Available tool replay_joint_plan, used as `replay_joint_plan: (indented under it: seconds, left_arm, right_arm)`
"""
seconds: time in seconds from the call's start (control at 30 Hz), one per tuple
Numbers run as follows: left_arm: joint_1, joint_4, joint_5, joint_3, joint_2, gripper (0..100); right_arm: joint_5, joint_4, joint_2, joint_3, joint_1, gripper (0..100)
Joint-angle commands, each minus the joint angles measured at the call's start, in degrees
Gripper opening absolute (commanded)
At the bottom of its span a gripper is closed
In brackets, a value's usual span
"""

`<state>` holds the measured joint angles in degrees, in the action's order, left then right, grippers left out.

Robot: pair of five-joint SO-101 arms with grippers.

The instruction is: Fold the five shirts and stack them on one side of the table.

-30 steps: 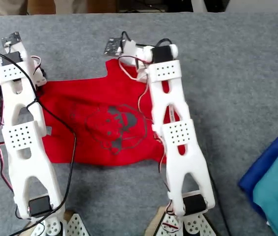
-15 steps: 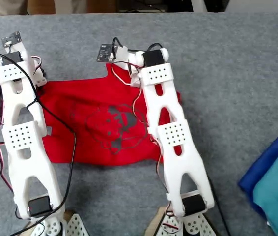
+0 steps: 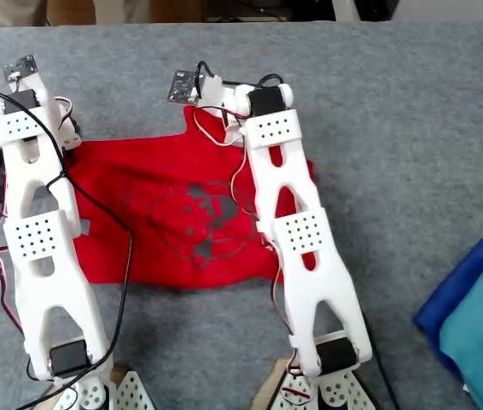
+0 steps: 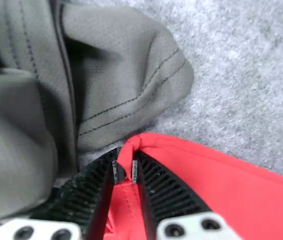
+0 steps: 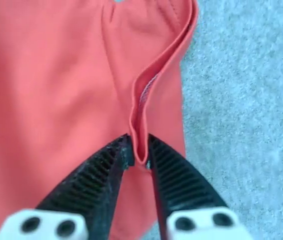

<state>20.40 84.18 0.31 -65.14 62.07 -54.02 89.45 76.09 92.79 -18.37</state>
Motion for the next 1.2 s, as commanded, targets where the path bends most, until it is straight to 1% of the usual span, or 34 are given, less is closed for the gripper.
replay_joint_plan:
  seconds: [0.0,0.3,0.37,0.5,0.6,0.7,0.77,0.87,0.9,1.0,1.07,1.17]
  left_arm:
    - [-0.4,-0.7,-0.3,-0.3,-0.6,2]
    - [-0.5,-0.9,-0.3,-0.3,-0.6,2]
    - [-0.6,-1.0,-0.2,-0.6,-0.6,2]
    - [-0.8,-2.4,0.7,-0.7,-0.6,2]
    - [-1.6,-4.2,3.6,-1.1,-1.1,2]
    - [-1.9,-3.3,6.0,-7.5,-1.8,2]
    - [-2.0,-1.1,8.2,-15.8,-2.8,2]
    - [-4.0,0.0,9.8,-28.4,-3.6,2]
    - [-5.0,0.4,9.1,-31.5,-3.9,2]
    - [-8.6,1.8,4.4,-30.8,-7.3,2]
    - [-10.5,6.2,1.1,-30.8,-11.7,2]
    - [-13.2,11.6,-1.1,-30.8,-18.4,2]
  right_arm:
    - [0.7,-1.2,-0.3,2.5,1.5,5.5]
    - [0.7,-2.5,-0.7,2.7,1.8,0.4]
    - [2.5,-3.3,-1.8,2.7,1.9,0.5]
    - [4.7,-4.4,-6.7,2.7,2.1,0.5]
    - [6.1,-4.2,-13.6,2.8,2.9,0.5]
    - [6.2,-4.1,-22.5,2.8,5.1,0.5]
    - [6.4,-4.0,-29.3,2.7,6.5,0.5]
    - [10.2,-3.1,-39.0,2.7,9.5,0.5]
    - [11.7,-2.5,-42.0,2.7,10.5,0.5]
    - [14.2,0.9,-49.8,2.6,13.1,0.5]
    - [14.3,3.2,-54.3,2.5,14.0,0.5]
    - [14.3,6.1,-59.8,2.5,14.8,0.5]
